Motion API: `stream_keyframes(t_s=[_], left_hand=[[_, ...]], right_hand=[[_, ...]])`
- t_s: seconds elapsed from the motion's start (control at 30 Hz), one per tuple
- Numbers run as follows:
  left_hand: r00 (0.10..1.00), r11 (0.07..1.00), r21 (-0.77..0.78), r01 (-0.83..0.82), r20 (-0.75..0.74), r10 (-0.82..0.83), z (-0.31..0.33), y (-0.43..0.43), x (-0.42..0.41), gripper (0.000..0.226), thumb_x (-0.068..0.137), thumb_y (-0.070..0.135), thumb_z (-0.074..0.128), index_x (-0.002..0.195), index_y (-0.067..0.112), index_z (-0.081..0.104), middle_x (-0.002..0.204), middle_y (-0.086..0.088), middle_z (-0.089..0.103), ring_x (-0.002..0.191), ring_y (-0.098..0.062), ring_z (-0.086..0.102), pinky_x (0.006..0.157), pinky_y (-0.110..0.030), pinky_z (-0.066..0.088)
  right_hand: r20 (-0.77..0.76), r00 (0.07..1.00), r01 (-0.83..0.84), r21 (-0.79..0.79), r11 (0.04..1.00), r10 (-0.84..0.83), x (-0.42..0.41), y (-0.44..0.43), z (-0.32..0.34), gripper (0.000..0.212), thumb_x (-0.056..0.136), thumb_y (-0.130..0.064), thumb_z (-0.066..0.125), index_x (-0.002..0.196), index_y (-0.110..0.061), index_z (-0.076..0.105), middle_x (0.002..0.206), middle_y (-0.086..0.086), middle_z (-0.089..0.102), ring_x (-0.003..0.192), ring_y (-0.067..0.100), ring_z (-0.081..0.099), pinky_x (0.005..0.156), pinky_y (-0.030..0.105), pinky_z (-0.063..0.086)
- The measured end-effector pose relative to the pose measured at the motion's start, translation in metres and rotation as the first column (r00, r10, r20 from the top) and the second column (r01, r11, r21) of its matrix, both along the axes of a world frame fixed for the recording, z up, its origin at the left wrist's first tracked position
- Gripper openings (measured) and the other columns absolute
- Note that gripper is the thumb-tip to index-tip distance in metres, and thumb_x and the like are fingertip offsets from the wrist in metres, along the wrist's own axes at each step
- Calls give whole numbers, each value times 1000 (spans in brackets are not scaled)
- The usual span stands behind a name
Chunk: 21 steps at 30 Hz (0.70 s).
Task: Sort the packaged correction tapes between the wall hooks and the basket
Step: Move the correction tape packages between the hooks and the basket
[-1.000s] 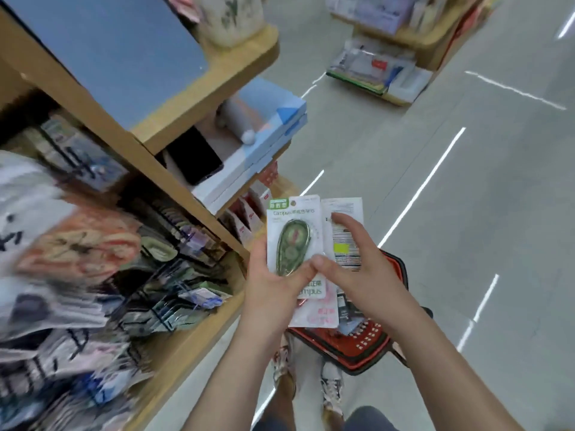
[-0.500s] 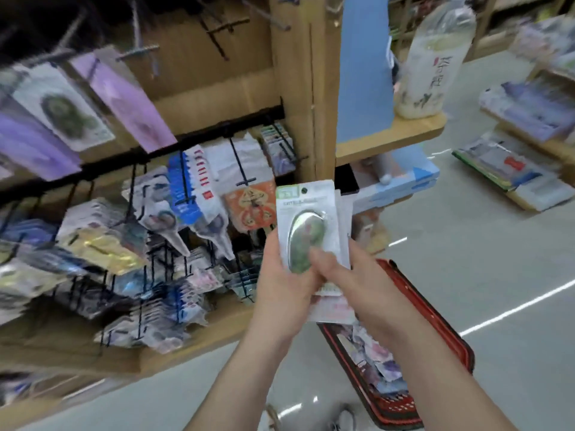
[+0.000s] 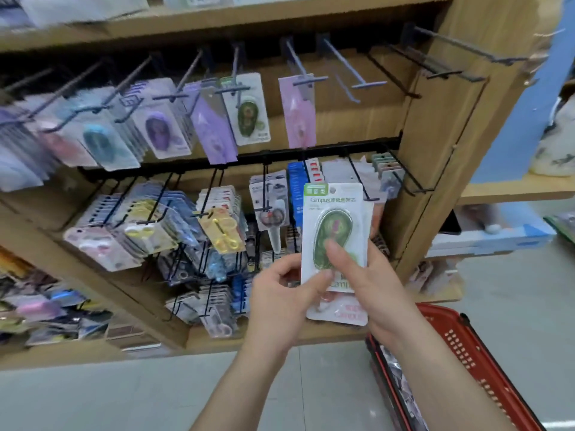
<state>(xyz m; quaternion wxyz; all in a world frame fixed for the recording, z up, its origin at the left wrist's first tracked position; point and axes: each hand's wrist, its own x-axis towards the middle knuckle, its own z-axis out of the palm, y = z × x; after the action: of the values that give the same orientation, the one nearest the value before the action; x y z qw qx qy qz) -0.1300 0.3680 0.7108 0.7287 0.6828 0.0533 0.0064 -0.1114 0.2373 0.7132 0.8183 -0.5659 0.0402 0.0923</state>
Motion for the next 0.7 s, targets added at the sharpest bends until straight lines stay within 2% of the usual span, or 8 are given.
stream_keyframes(t_s=[0.1,0.17,0.27,0.37,0.43,0.5,0.63,0.7], left_hand=[[1000,999,-28,-17,-6,17,8,34,-1,20,65,26,80,83,17,76,80,-5,77,71,-16,69,67,-30,55],[1000,999,-41,-24,1,24,12,53,0,25,62,33,77,80,15,77,80,-7,76,73,-19,70,72,-36,57],[999,998,-49,-36,35,37,18,77,5,33,63,32,75,87,10,75,83,-9,77,77,-23,72,76,-41,59],[999,990,-136,-24,22,27,20,100,13,36,71,25,73,101,5,72,95,-14,76,92,-36,72,84,-49,59],[999,992,-122,43,19,-41,20,113,18,34,77,23,75,106,7,72,102,-13,75,101,-39,69,92,-55,55],[996,990,-112,92,31,-89,25,122,28,32,80,24,77,109,10,72,105,-11,75,104,-36,68,94,-51,54],[991,975,-180,127,66,-117,54,132,66,21,87,23,65,104,12,71,96,-4,76,86,-19,73,69,-30,58],[990,975,-180,131,64,-122,67,133,87,12,89,17,65,93,9,73,87,-6,76,75,-17,72,61,-29,56]], right_hand=[[26,999,-42,20,999,41,1,27,3,56,74,-32,78,125,-18,59,115,10,73,101,29,72,81,44,59],[54,997,-57,35,998,55,3,43,5,53,75,-30,76,124,-19,59,114,9,74,103,28,72,84,46,60],[69,996,-60,60,996,56,5,67,8,43,77,-29,68,118,-19,62,111,8,75,99,28,73,79,43,61],[70,997,-23,45,999,20,9,84,9,45,80,-26,69,123,-16,62,113,11,74,100,30,72,79,44,59],[103,995,-5,-16,1000,7,13,89,11,43,83,-20,69,124,-15,61,113,10,74,101,30,72,81,43,60],[148,989,-4,-102,995,19,17,88,15,40,84,-15,70,123,-17,61,112,7,75,100,26,73,80,38,61],[202,975,-26,-308,951,92,25,84,19,47,82,-17,76,125,-26,60,115,-3,74,103,17,72,83,35,59],[216,972,-11,-344,939,91,30,83,20,47,82,-19,77,125,-28,60,116,-8,73,105,14,71,86,34,57]])
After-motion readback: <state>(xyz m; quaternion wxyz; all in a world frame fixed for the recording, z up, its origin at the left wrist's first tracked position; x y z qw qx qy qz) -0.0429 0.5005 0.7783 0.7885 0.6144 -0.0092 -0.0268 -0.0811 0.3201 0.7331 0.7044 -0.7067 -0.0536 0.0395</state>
